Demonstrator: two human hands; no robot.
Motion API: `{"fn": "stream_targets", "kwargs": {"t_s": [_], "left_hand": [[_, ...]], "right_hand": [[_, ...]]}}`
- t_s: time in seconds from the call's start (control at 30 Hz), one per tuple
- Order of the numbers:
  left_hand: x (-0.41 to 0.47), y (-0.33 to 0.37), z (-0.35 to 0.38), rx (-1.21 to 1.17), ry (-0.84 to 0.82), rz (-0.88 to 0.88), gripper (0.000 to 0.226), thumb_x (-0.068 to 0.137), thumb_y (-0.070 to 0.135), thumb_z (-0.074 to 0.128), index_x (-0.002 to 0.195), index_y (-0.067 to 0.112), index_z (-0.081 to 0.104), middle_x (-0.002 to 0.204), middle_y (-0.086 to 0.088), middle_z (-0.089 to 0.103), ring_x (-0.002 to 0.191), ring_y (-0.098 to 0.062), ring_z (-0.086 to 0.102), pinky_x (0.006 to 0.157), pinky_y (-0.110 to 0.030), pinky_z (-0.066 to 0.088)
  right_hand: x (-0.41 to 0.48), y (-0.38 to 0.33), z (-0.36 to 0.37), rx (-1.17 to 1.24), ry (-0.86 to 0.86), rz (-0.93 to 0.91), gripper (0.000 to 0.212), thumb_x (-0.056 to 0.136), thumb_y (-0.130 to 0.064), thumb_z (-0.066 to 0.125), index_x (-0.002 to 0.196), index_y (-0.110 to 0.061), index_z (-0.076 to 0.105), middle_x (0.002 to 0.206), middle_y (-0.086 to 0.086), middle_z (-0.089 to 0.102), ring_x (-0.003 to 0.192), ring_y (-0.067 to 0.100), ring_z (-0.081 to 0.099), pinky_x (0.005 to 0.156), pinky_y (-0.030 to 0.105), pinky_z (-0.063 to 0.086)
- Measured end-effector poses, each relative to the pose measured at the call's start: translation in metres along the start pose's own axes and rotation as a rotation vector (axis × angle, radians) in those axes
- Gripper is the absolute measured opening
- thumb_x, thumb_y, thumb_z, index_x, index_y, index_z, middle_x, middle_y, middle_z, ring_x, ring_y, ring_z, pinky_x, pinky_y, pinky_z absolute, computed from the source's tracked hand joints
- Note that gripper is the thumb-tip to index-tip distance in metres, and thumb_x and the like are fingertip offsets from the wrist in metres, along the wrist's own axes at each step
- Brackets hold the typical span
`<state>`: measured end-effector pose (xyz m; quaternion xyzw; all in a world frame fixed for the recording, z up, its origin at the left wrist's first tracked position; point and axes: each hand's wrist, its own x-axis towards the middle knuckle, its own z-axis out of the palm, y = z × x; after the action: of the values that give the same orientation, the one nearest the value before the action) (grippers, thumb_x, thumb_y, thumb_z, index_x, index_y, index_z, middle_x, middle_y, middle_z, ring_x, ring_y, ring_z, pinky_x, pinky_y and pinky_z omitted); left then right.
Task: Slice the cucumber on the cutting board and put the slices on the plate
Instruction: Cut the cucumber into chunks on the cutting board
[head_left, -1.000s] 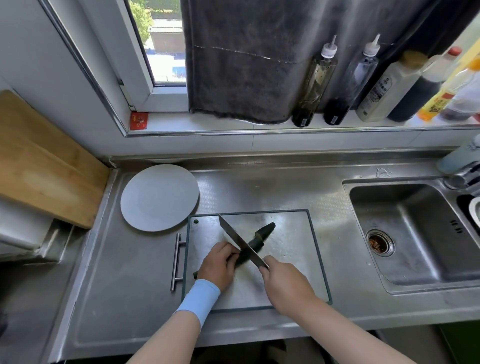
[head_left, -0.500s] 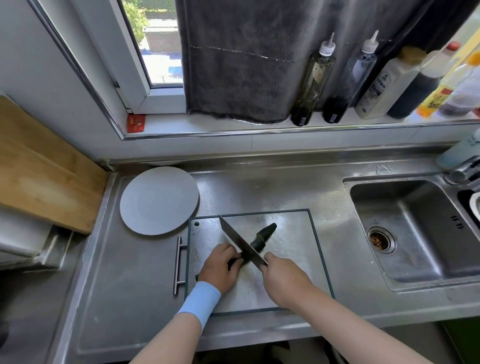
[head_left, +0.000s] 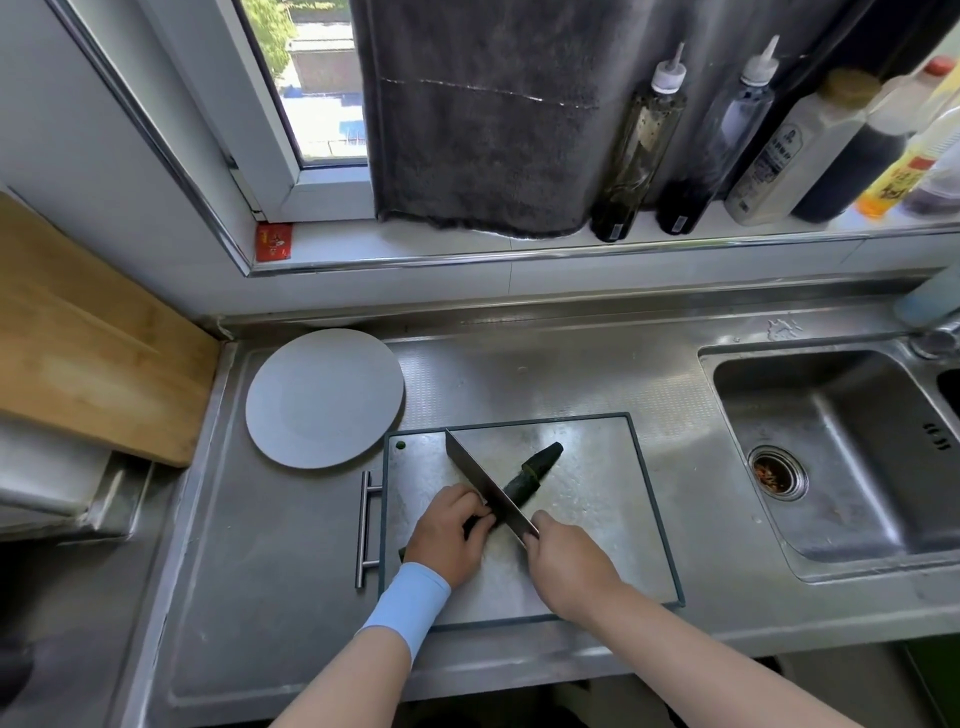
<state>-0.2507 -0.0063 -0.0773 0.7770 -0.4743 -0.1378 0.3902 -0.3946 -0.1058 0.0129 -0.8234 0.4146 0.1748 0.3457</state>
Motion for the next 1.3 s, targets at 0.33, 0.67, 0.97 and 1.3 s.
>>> {"fn": "stream_targets", "kwargs": {"t_s": [0.33, 0.67, 0.97, 1.3], "left_hand": [[-0.001, 0.002, -0.006, 0.062, -0.002, 0.024, 0.017, 0.087, 0.030, 0.059, 0.085, 0.015, 0.067, 0.087, 0.005, 0.059, 0.081, -0.010, 0.053, 0.070, -0.018, 0.046], [-0.016, -0.008, -0.022, 0.142, -0.065, -0.011, 0.024, 0.089, 0.037, 0.053, 0.100, 0.017, 0.062, 0.095, 0.007, 0.054, 0.090, -0.008, 0.048, 0.078, -0.019, 0.043], [0.000, 0.003, -0.018, 0.124, -0.079, -0.150, 0.017, 0.090, 0.029, 0.064, 0.103, 0.020, 0.061, 0.099, 0.009, 0.054, 0.095, -0.008, 0.047, 0.082, -0.017, 0.039], [-0.043, -0.012, -0.055, 0.180, 0.068, -0.191, 0.020, 0.079, 0.009, 0.059, 0.095, 0.020, 0.057, 0.093, 0.012, 0.047, 0.086, -0.011, 0.049, 0.075, -0.029, 0.048]], "right_hand": [[0.003, 0.004, 0.003, -0.003, 0.032, -0.029, 0.020, 0.107, -0.032, 0.036, 0.095, -0.019, 0.045, 0.072, -0.003, 0.050, 0.062, 0.016, 0.047, 0.054, 0.034, 0.032], [-0.001, 0.009, -0.009, -0.061, 0.049, -0.030, 0.021, 0.106, -0.032, 0.034, 0.092, -0.022, 0.045, 0.073, -0.003, 0.053, 0.061, 0.015, 0.047, 0.050, 0.031, 0.030], [-0.004, -0.002, -0.029, -0.002, 0.067, -0.009, 0.024, 0.106, -0.033, 0.036, 0.088, -0.022, 0.049, 0.077, -0.002, 0.057, 0.066, 0.017, 0.051, 0.051, 0.030, 0.031], [-0.024, -0.034, -0.013, -0.014, 0.080, -0.088, 0.025, 0.107, -0.034, 0.034, 0.098, -0.021, 0.054, 0.079, -0.003, 0.059, 0.070, 0.018, 0.055, 0.056, 0.033, 0.037]]}}
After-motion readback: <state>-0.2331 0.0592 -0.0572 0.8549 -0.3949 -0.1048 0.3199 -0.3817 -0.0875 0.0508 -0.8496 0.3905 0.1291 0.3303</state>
